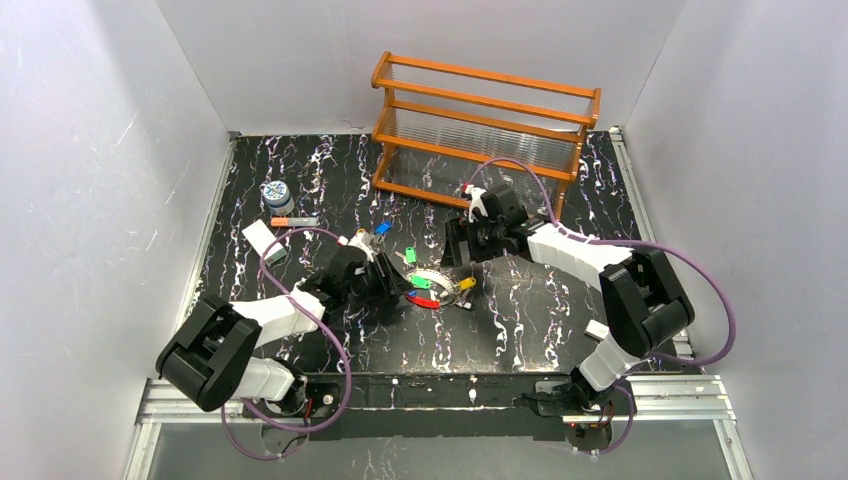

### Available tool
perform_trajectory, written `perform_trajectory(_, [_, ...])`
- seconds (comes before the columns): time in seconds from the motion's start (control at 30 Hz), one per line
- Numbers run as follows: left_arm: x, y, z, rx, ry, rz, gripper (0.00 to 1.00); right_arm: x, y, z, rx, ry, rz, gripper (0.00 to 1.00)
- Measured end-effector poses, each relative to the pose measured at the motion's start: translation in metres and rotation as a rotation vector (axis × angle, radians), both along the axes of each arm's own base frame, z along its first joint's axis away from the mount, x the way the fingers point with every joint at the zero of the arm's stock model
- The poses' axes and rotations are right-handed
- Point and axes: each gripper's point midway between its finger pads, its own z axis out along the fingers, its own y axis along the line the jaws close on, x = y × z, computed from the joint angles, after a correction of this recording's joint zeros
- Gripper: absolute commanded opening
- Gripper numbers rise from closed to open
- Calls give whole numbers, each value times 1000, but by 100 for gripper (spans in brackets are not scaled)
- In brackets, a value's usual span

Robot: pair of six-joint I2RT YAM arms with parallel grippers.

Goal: Put the keys on the keyring

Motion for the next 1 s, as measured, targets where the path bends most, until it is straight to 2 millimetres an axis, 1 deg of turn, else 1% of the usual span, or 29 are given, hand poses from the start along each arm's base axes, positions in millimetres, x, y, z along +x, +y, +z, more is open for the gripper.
perform_trajectory(0.07, [6,8,-1,4,3,25,49,1,-6,-6,-6,11,-15,95])
perform_trajectory(0.13, [13,19,-3,13,10,54,48,-3,-9,-13,-10,34,-13,90])
perform_trajectory(0.27, [19,34,-10,38,32,91,47,-8,-3,-28,5,89,19,69])
perform_trajectory(0.37, [19,34,-13,36,37,79,46,-17,3,-40,30,143,53,56])
perform_trajectory(0.53, [20,28,-13,14,30,52,46,-41,9,-46,80,215,106,46])
perform_trajectory(0.6, [20,26,-13,5,29,42,46,-54,13,-48,95,246,131,46])
perform_trajectory(0.7, [22,22,-13,-3,30,26,45,-76,25,-48,125,291,179,47])
perform_trajectory(0.77, [25,18,-13,-3,31,9,45,-93,33,-48,148,325,217,52])
perform_trajectory(0.83, [29,16,-12,5,27,-1,45,-109,40,-46,173,355,245,61])
perform_trajectory(0.9, [31,16,-12,25,26,-12,45,-116,42,-42,183,357,254,68])
perform_trajectory(0.97, [34,19,-11,60,20,-23,46,-113,41,-35,179,325,238,74])
perform_trajectory(1.0, [35,20,-11,75,17,-25,46,-108,40,-31,175,296,223,75])
